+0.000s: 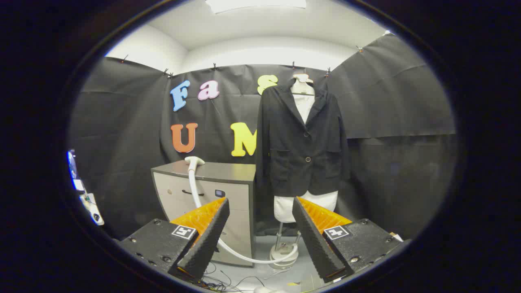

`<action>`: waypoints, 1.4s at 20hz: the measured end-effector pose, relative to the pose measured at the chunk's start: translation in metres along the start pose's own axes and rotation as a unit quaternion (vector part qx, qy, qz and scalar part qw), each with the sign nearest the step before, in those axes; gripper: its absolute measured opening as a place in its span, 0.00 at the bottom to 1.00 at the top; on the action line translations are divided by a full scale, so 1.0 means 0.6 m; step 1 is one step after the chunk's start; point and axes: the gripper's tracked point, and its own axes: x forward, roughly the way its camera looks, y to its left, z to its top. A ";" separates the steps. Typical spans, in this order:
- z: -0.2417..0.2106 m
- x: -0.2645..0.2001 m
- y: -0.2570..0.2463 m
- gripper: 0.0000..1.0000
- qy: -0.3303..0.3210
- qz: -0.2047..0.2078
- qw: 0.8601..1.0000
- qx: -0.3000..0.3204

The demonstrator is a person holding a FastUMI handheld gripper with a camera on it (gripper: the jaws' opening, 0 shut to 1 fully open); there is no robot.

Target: Iron the clothes twice with a garment steamer, once on the left side and once on the right side.

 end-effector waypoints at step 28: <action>0.121 0.140 0.051 0.99 -0.003 0.017 1.000 0.018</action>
